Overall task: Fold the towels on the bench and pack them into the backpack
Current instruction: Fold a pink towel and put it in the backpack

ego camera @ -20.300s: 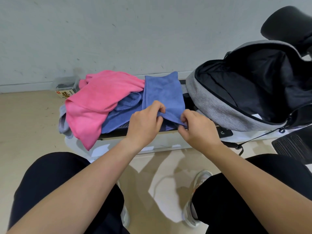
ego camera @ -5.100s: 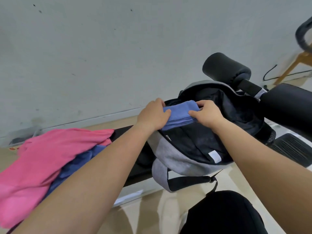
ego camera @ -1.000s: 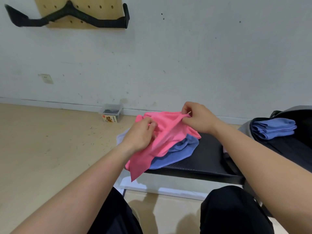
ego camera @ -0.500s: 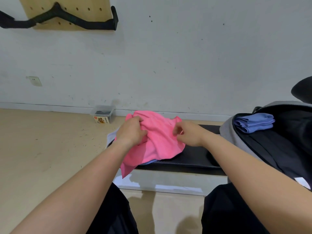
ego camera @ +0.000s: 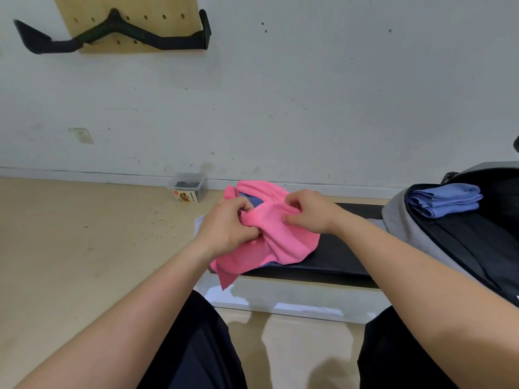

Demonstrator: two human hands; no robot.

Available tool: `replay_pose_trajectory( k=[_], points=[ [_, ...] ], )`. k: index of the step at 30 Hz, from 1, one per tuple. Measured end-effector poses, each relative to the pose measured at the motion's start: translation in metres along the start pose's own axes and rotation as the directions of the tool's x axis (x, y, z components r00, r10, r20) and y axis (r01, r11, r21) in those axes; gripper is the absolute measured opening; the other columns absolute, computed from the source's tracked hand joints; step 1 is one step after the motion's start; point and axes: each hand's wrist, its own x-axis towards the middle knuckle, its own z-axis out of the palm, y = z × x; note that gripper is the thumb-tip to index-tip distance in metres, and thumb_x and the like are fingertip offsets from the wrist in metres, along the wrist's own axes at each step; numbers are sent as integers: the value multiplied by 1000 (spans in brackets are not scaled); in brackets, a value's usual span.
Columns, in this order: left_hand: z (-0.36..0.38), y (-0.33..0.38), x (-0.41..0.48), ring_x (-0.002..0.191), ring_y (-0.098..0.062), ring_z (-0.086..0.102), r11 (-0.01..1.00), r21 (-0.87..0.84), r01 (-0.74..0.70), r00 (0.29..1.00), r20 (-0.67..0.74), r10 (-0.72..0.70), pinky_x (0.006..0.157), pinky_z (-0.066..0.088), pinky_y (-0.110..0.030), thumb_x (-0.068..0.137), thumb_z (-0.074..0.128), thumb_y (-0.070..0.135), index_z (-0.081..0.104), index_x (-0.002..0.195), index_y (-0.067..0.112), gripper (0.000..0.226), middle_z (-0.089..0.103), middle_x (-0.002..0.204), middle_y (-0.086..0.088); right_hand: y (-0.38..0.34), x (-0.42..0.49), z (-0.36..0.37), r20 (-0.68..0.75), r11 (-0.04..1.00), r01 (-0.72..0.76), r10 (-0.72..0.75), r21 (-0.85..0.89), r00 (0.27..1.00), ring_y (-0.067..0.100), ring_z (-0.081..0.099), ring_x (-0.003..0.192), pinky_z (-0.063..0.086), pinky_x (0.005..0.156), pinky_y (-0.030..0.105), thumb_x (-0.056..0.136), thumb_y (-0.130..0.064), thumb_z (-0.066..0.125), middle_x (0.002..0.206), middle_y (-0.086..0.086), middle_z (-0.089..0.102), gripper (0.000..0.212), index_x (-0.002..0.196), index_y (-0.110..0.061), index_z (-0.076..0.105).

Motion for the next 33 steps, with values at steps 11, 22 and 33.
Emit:
replay_pose_trajectory(
  k=[11,22,33],
  points=[
    [-3,40,18,84,-1,65,938,-347,-17,987,143,71,80,46,-16,93,67,15,68,114,17,22,73,88,6,-20,-9,-34,-133,981,122,-102,151,986,6,50,62,39,58,24,79,-27,76,68,-6,64,9,74,-23,70],
    [-36,32,37,62,-2,51,996,-10,-94,996,-8,94,59,38,-15,85,76,29,65,76,24,15,60,68,12,-2,-16,-37,-85,968,99,-81,230,993,14,43,61,33,59,30,81,-37,75,66,0,52,25,74,-14,66],
    [-75,11,40,51,-2,43,996,43,-73,996,46,71,52,31,-20,95,65,29,59,60,25,35,47,51,12,-10,-16,-81,-279,885,134,-4,447,960,5,54,70,43,70,22,91,-18,69,73,-4,63,17,74,-15,69]
  ],
)
